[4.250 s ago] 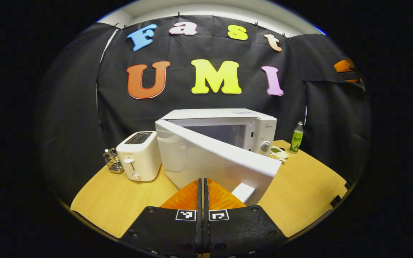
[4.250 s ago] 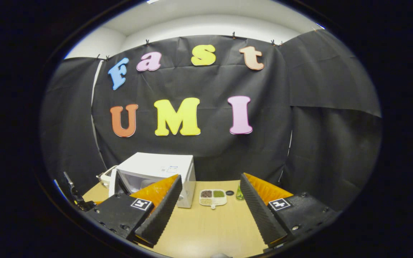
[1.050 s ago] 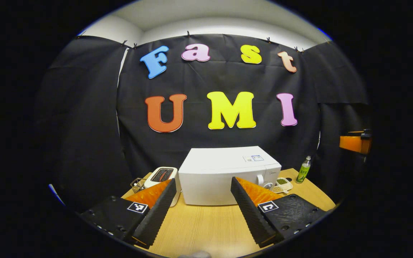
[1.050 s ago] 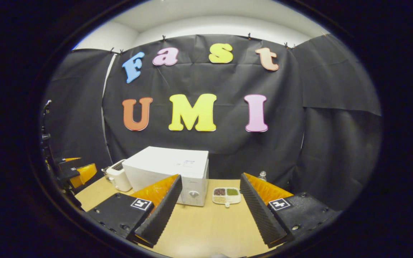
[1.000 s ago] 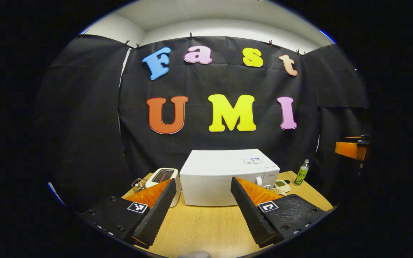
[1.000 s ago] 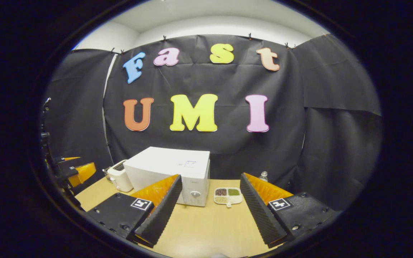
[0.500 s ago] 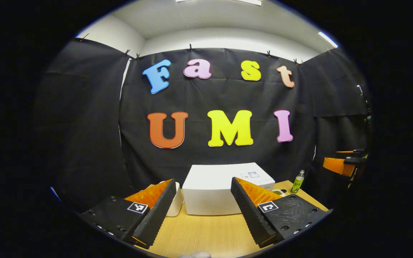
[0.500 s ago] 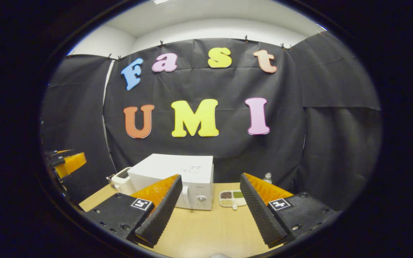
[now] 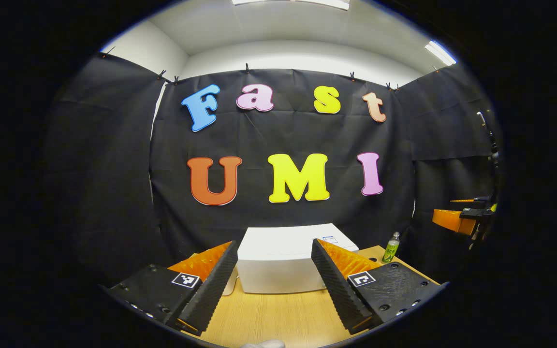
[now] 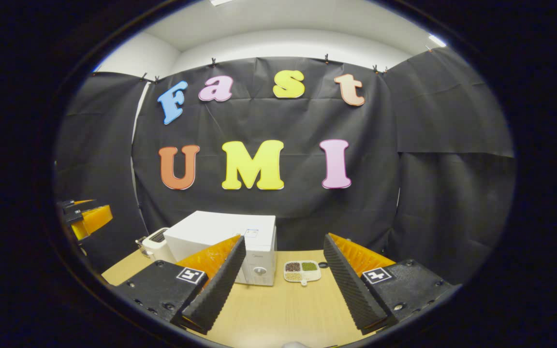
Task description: Open the microwave oven with the left hand, put the food in, and close the microwave oven.
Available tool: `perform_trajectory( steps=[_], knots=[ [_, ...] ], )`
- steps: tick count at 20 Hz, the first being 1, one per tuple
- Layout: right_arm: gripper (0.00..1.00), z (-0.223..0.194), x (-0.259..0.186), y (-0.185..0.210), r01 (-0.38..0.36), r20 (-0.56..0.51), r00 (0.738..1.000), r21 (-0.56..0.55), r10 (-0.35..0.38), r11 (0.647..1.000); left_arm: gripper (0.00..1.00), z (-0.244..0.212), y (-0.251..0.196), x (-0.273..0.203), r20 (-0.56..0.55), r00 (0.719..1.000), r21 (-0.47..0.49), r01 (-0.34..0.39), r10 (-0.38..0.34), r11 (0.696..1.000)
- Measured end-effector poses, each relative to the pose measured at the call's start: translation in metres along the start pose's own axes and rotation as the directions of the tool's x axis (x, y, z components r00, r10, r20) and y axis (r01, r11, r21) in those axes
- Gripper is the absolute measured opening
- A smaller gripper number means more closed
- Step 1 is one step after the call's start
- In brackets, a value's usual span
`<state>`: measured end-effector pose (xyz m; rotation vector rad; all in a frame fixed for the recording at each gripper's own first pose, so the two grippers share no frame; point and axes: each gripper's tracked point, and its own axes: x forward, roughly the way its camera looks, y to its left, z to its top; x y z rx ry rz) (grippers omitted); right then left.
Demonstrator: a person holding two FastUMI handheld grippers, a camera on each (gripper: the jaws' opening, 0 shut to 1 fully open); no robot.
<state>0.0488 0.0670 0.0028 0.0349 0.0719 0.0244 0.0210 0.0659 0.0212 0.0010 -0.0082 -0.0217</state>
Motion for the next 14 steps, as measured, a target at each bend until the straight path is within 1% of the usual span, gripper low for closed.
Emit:
perform_trajectory(
  steps=[3, 9, 11, 12, 13, 14],
  knots=[
    [0.96, 0.006, -0.005, -0.003, 0.003, 0.008, 1.000, -0.012, -0.003, 1.000, 0.95, 0.007, -0.006, -0.004, 0.017, 1.000, -0.013, 0.020, -0.019, 1.000],
    [0.96, 0.016, -0.017, -0.002, -0.008, 0.029, 1.000, -0.025, 0.009, 1.000, 0.95, 0.008, -0.006, -0.013, 0.022, 1.000, 0.002, 0.014, -0.014, 1.000],
    [0.96, 0.017, -0.021, -0.003, -0.005, 0.035, 0.999, -0.026, 0.006, 1.000, 0.95, 0.006, -0.007, -0.016, 0.019, 1.000, 0.002, 0.018, -0.018, 1.000],
    [1.00, 0.016, -0.022, -0.002, -0.007, 0.034, 0.999, -0.023, 0.007, 1.000, 0.95, 0.007, -0.006, -0.018, 0.021, 1.000, 0.004, 0.015, -0.015, 1.000],
    [0.96, 0.016, -0.023, -0.002, -0.010, 0.032, 0.999, -0.019, 0.010, 1.000, 0.95, 0.007, -0.005, -0.020, 0.022, 1.000, 0.005, 0.012, -0.012, 1.000],
    [0.96, 0.014, -0.023, -0.001, -0.012, 0.030, 0.999, -0.015, 0.013, 1.000, 0.87, 0.007, -0.003, -0.020, 0.025, 1.000, 0.006, 0.008, -0.008, 1.000]
  ],
)
